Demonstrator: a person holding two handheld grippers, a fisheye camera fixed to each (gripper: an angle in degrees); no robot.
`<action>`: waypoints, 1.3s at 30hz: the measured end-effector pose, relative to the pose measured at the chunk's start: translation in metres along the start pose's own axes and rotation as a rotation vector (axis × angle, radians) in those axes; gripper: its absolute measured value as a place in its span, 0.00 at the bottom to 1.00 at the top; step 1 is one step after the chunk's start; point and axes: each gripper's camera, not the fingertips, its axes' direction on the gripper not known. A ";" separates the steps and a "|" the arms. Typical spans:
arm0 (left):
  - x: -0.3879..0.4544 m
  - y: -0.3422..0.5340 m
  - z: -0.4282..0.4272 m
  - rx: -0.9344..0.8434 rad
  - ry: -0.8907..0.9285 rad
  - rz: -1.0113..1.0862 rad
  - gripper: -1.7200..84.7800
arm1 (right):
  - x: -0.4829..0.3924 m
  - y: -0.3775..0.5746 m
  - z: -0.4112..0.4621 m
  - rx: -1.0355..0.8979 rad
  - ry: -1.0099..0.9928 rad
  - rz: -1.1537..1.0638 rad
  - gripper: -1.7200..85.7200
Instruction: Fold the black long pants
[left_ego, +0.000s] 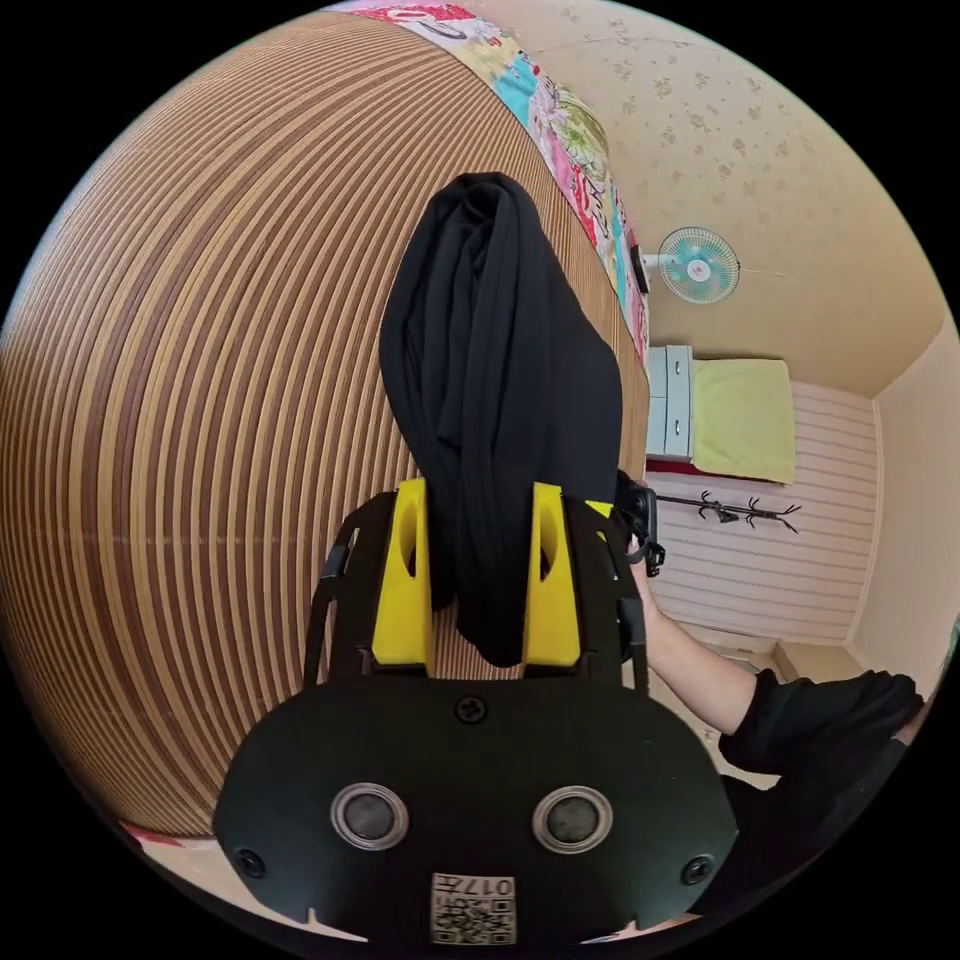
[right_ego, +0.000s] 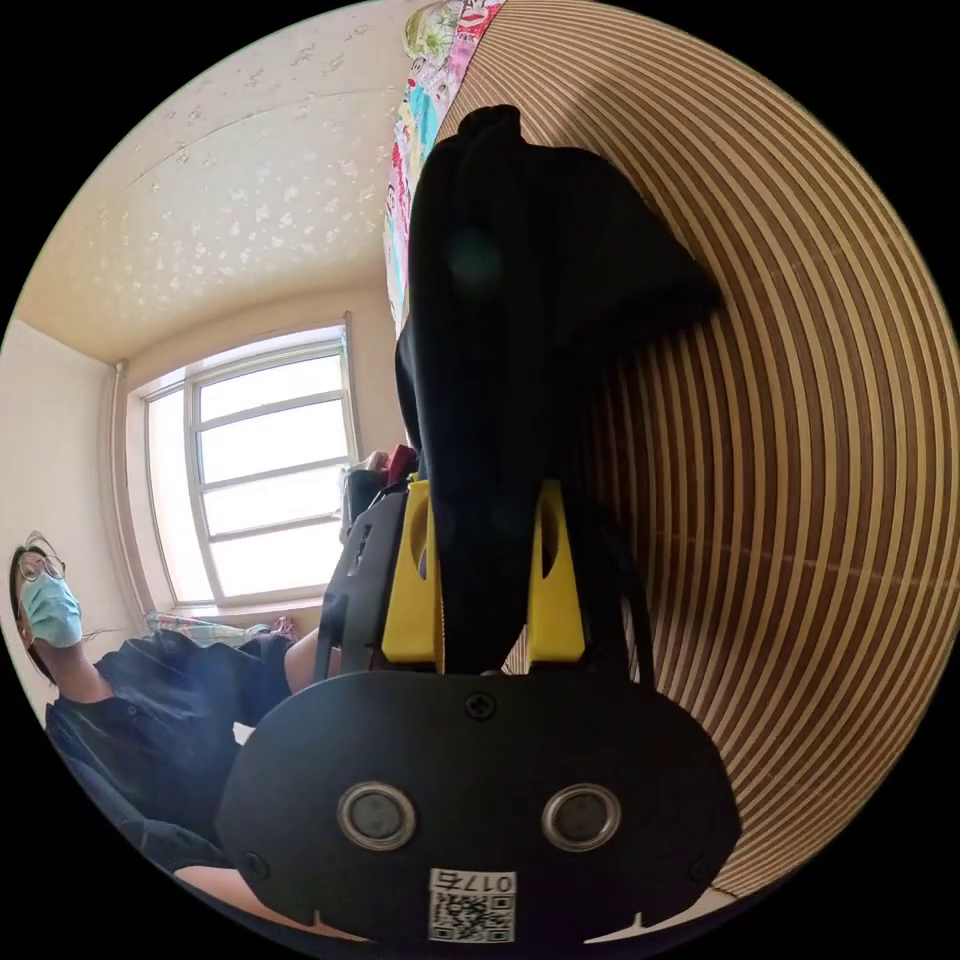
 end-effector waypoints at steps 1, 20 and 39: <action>0.005 0.029 0.003 -0.003 0.031 -0.018 0.17 | 0.005 0.007 -0.002 -0.019 -0.007 0.009 0.17; 0.205 0.193 -0.168 0.057 0.014 0.192 0.15 | -0.105 0.116 0.088 -0.109 0.010 -0.184 0.12; 0.185 0.350 -0.606 0.667 -0.299 0.349 0.15 | -0.316 0.116 0.615 -0.306 -0.012 -0.810 0.11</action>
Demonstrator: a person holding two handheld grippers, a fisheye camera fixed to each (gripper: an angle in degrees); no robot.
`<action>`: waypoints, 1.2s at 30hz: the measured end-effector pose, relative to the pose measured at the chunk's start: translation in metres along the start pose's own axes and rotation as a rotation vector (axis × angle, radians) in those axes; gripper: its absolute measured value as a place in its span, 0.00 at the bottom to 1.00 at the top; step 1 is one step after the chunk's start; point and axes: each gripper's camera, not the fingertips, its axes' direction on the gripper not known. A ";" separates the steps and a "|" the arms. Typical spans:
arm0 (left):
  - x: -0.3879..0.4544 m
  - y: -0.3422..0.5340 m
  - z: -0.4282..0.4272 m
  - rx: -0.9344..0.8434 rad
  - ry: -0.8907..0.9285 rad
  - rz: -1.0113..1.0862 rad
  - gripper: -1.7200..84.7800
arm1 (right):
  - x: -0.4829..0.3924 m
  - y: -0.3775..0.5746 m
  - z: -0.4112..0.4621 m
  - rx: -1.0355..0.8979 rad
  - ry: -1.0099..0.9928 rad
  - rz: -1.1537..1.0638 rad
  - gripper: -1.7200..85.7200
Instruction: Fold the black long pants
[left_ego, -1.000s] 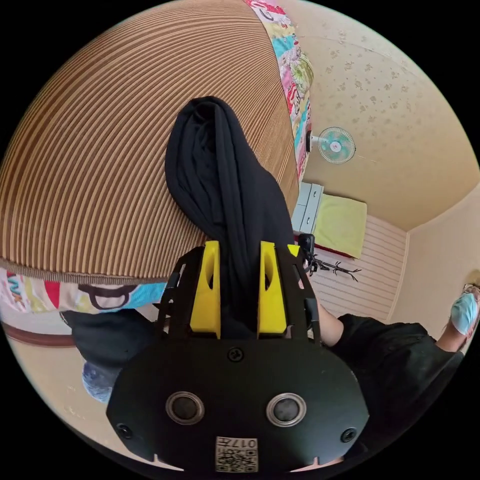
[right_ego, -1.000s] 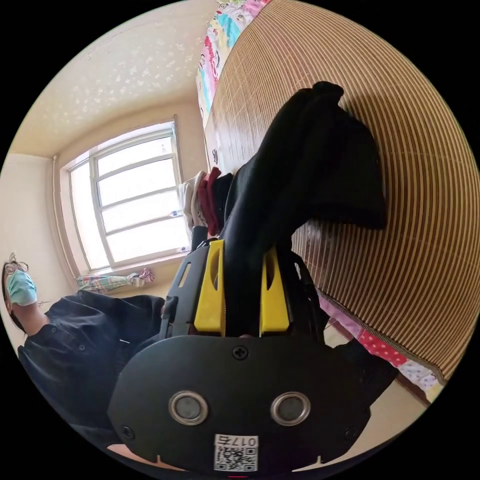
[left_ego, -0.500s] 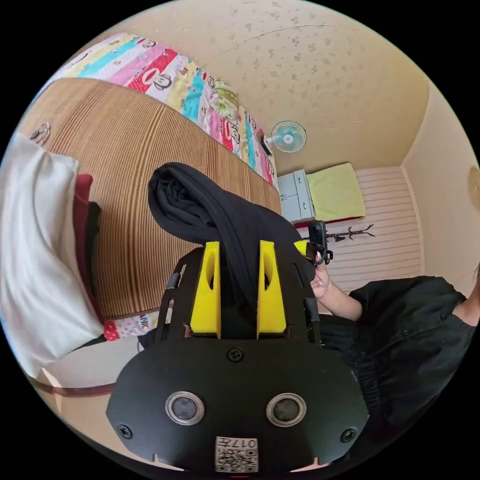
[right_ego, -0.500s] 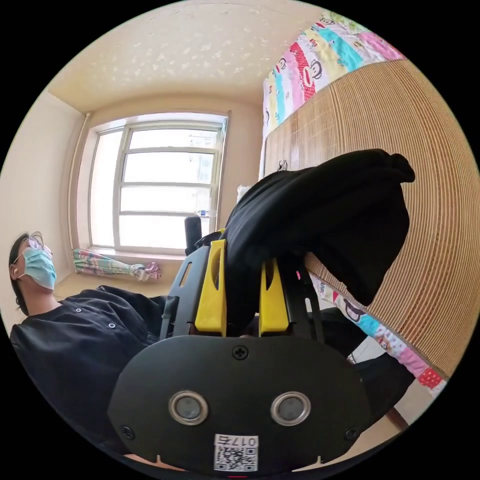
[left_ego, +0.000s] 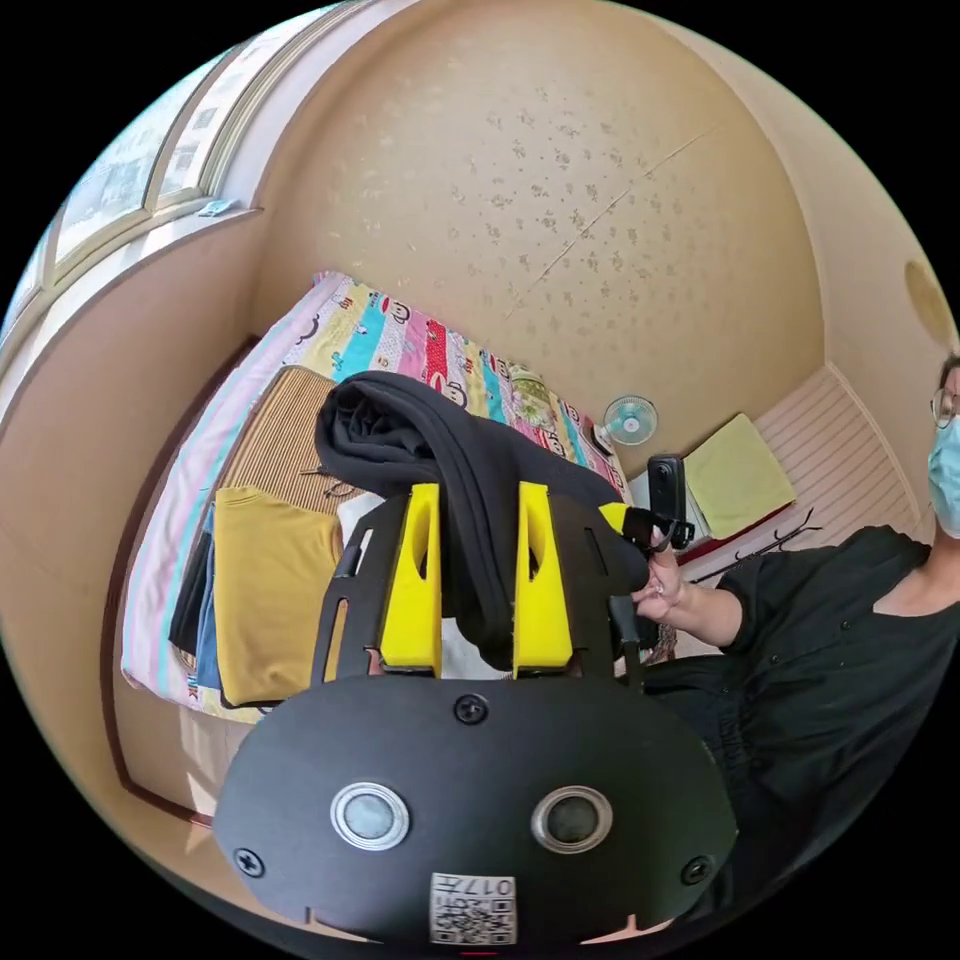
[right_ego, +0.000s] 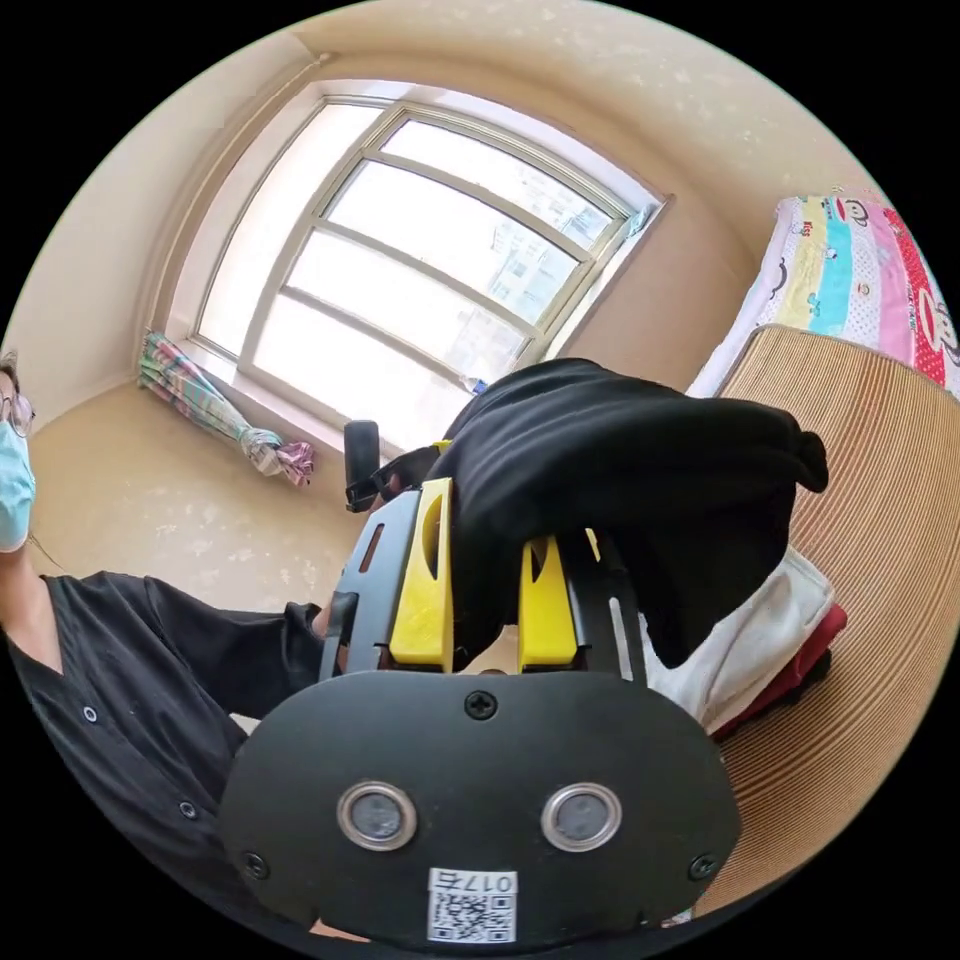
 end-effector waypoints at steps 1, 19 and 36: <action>-0.013 0.001 -0.013 0.037 -0.007 -0.014 0.15 | -0.001 -0.007 0.013 -0.009 0.001 -0.016 0.11; -0.254 0.177 0.119 -0.075 -0.261 -0.375 0.21 | 0.084 0.036 0.314 -0.419 0.332 0.176 0.16; -0.205 0.295 0.125 0.266 -0.378 -0.619 0.16 | -0.112 0.061 -0.043 -0.229 0.472 0.098 0.12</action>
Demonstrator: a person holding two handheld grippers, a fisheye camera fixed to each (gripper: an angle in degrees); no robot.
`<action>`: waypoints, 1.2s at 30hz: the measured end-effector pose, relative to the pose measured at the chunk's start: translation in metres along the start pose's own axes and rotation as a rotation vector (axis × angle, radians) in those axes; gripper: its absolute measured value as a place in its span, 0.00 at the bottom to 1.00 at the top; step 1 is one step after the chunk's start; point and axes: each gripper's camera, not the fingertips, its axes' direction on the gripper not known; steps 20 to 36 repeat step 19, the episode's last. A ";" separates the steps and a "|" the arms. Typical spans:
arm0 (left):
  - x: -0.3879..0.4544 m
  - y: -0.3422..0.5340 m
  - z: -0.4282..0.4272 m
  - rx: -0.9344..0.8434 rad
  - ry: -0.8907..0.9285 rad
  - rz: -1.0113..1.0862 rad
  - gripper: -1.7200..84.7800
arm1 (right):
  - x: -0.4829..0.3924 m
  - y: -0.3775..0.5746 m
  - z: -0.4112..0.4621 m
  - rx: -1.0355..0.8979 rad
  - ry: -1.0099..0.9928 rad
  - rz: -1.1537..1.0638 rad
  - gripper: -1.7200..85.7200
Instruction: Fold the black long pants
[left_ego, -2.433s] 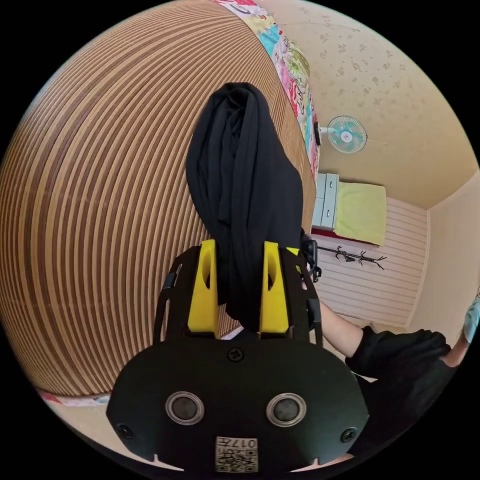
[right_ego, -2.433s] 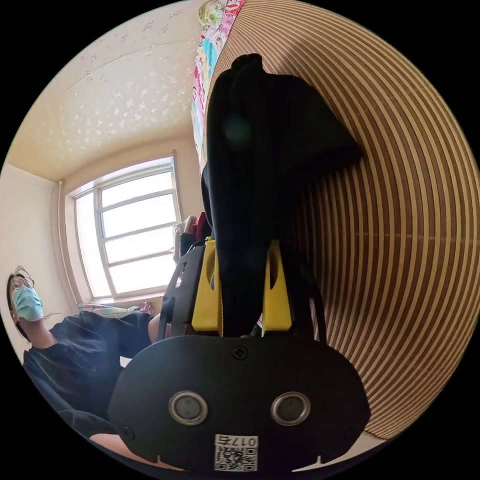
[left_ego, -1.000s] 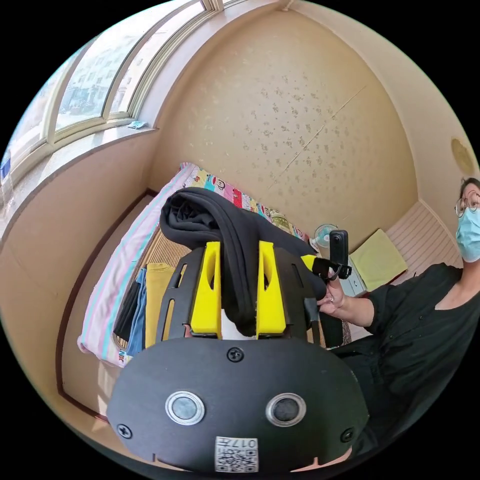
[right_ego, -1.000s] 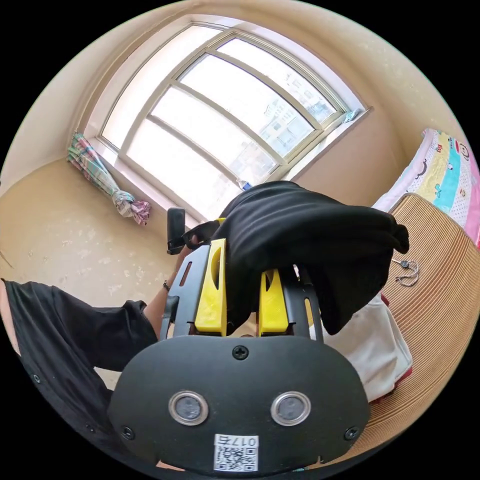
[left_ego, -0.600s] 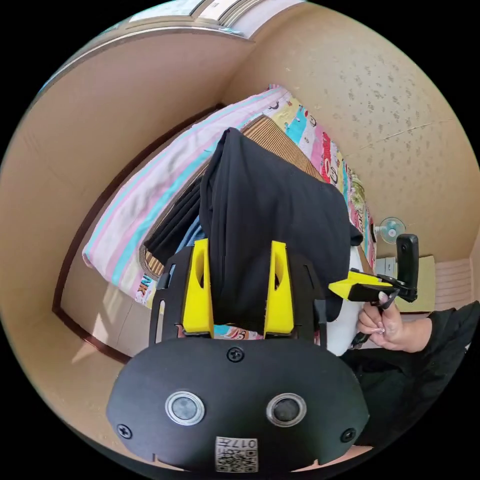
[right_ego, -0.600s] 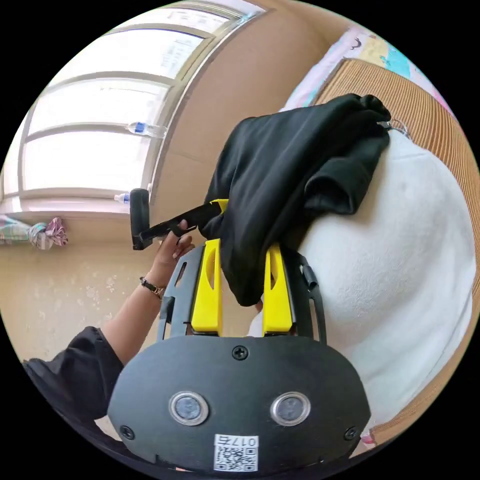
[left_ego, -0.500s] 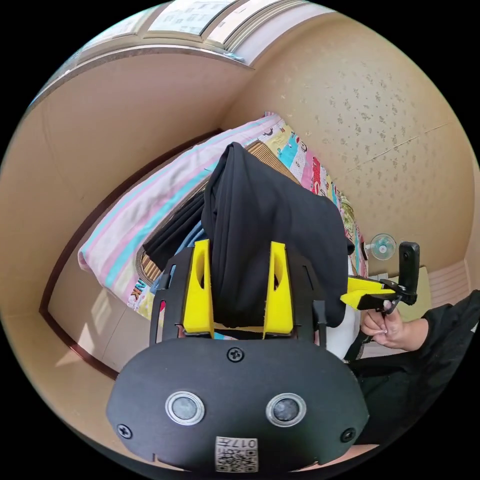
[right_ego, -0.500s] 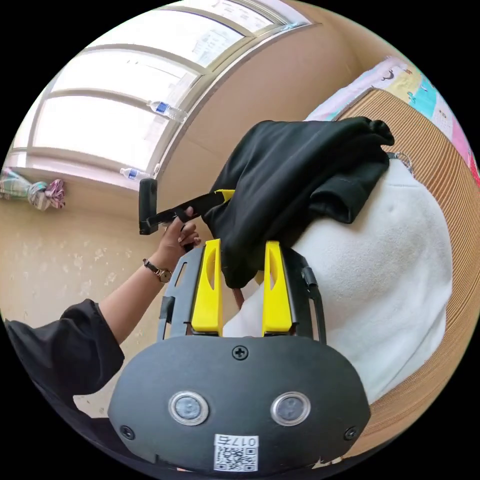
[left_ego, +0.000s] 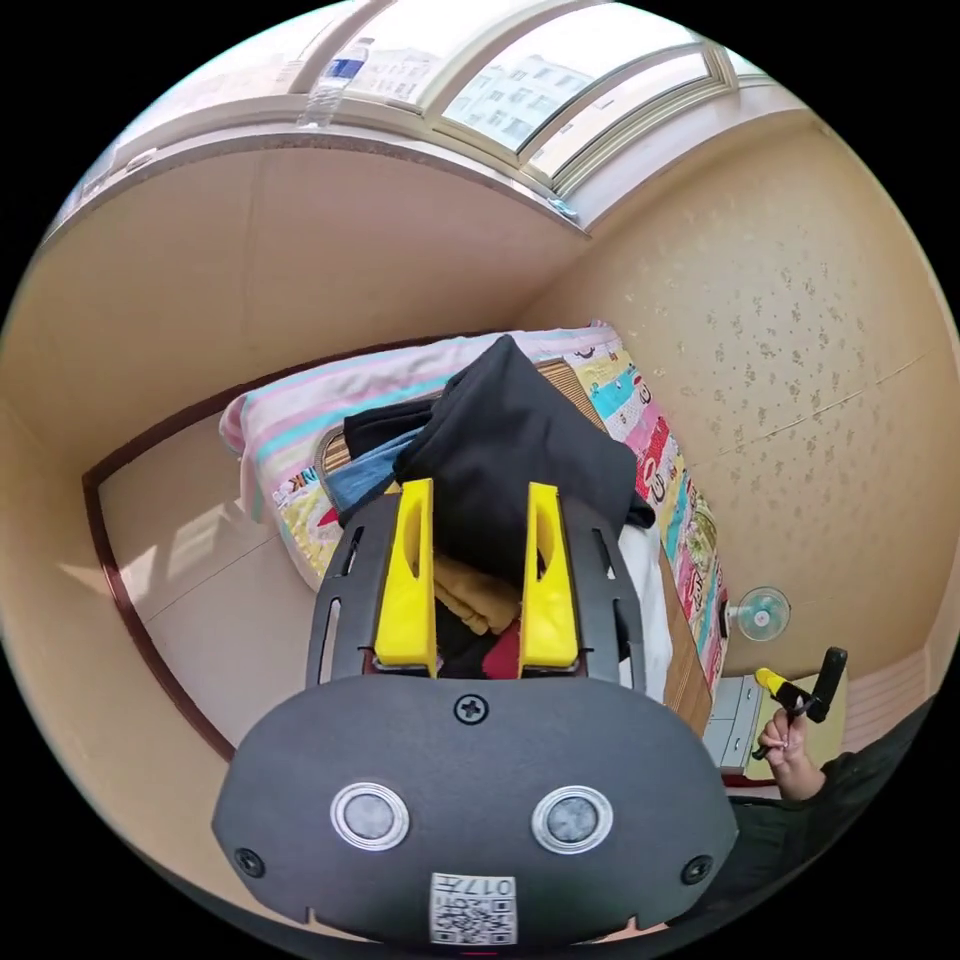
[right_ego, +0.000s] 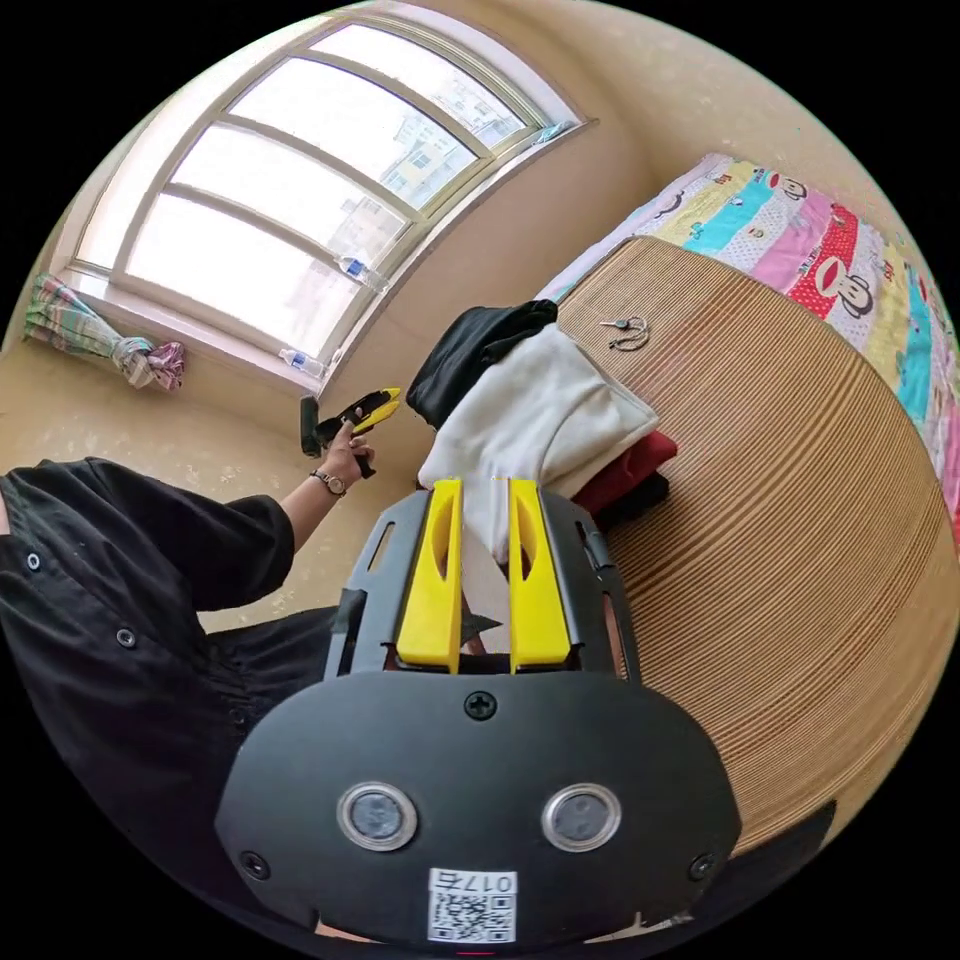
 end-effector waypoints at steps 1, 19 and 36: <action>0.009 0.016 -0.003 0.041 0.025 -0.013 0.16 | -0.003 0.005 -0.015 0.022 0.017 0.001 0.12; 0.481 0.481 0.239 -0.713 0.551 1.051 0.10 | 0.069 0.327 -0.458 0.599 0.217 0.548 0.10; 0.481 0.481 0.239 -0.713 0.551 1.051 0.10 | 0.069 0.327 -0.458 0.599 0.217 0.548 0.10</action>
